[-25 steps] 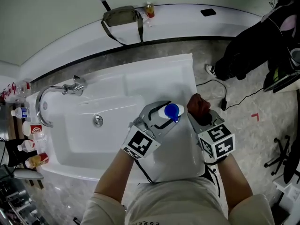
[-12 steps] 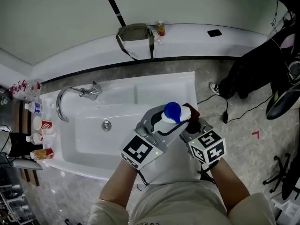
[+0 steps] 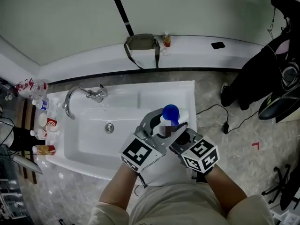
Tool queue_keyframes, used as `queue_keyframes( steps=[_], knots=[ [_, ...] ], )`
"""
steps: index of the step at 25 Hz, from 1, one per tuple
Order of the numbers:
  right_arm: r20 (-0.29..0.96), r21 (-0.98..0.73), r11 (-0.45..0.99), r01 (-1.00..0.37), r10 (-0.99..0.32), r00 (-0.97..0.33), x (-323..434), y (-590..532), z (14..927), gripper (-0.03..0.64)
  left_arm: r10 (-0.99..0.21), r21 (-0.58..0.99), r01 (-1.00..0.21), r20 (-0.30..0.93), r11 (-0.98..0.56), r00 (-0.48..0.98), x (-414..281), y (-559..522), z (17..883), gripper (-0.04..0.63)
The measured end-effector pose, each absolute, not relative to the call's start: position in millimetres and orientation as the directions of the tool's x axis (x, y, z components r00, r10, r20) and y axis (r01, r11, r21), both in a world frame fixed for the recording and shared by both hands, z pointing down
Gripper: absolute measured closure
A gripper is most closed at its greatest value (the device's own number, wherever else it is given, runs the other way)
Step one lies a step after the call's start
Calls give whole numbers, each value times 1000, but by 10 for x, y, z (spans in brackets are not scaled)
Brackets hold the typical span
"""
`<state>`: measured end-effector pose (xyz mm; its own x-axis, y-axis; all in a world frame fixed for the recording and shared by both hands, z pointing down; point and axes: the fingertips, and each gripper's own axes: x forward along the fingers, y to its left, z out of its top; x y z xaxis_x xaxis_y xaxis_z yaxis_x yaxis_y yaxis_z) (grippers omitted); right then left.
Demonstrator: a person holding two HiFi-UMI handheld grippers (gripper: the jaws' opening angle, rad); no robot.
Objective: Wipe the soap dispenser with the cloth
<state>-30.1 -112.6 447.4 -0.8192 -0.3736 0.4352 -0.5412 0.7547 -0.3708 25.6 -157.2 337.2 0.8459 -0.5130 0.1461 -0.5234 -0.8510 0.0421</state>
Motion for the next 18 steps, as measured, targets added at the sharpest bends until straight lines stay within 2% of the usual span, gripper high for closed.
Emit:
queue_keyframes(
  steps=[6,12,18],
  knots=[
    [455,-383,736,-558,-375,-808,-92,-1059,4554,538,-526,26,-541,197,-841,827,184,-1571,3605,374],
    [526,-272,678,-683,-489,-695,288,-1355,4667,537,-528,13,-542,213,-840,822,59,-1662,3900,374],
    [557,-209,612,-763,-566,-607,555,-1668,4822,537,-466,13,-487,265,-874,844,66,-1688,4574,374]
  ],
)
